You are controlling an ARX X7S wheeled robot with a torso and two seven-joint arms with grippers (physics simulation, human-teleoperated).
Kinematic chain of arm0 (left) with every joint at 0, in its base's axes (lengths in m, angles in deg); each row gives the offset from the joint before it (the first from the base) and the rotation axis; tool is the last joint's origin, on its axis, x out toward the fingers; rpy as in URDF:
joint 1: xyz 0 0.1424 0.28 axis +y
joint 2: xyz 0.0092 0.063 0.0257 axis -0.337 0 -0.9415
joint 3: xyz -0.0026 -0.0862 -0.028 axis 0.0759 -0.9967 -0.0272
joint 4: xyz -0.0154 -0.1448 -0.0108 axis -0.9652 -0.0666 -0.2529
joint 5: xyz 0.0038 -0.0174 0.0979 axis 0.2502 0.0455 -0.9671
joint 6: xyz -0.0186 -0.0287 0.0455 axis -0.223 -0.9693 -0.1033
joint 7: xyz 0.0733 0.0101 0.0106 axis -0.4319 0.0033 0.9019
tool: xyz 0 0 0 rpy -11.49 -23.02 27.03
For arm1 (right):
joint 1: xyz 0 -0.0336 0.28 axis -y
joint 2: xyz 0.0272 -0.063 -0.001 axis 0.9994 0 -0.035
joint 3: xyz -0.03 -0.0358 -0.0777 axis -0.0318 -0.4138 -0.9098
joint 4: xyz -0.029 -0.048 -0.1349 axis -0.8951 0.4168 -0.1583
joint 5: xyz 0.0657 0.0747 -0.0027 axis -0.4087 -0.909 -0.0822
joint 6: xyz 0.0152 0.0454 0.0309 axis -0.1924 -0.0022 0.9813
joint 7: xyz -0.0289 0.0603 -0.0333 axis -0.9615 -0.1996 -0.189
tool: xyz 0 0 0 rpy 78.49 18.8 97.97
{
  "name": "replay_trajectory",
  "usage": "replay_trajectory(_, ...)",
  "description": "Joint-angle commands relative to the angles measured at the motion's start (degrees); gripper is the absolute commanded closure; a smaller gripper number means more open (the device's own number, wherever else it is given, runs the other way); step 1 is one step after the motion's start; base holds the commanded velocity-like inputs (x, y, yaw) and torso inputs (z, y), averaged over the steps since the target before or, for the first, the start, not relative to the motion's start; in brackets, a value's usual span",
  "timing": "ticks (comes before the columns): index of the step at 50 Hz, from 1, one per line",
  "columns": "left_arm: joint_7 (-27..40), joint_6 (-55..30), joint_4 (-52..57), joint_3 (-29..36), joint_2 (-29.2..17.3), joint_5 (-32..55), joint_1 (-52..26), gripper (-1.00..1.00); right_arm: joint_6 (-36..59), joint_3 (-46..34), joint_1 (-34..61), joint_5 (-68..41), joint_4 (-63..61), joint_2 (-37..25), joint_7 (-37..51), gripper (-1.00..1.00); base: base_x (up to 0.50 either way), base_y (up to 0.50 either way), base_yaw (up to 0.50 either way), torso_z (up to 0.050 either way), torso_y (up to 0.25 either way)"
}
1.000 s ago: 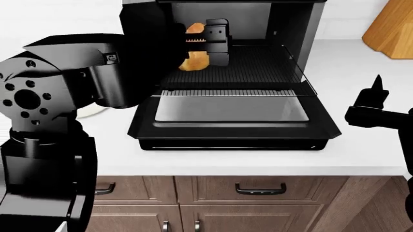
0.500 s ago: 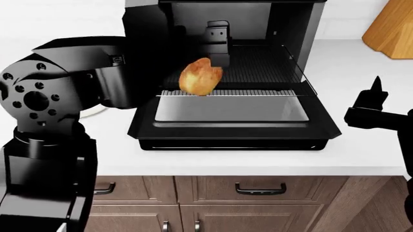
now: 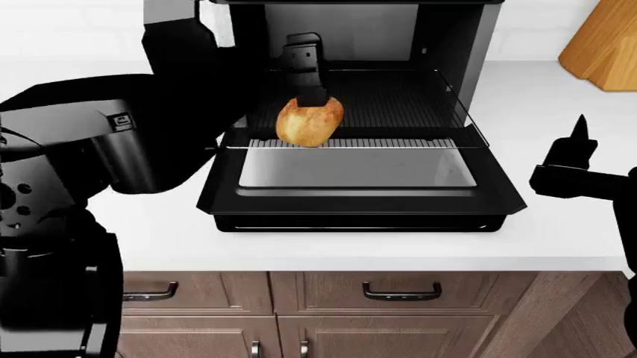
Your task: Place the bread on the rack of the toaster oven.
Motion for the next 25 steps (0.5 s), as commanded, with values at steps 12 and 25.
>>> replay_trajectory(12,-1.79,2.67,9.05,-4.13,-6.73,0.62,6.93,-1.0,0.92,-0.46,1.12,-1.89,-1.15,-0.61,1.62,-1.0,0.0,0.0,0.0,0.0,0.0)
replay_trajectory(25,-2.72,4.24,13.94,-6.73,-10.19,0.45,10.9,-1.0,1.62,-0.82,2.05,-3.22,-1.83,-0.9,2.77,-1.0,0.0,0.0,0.0,0.0,0.0)
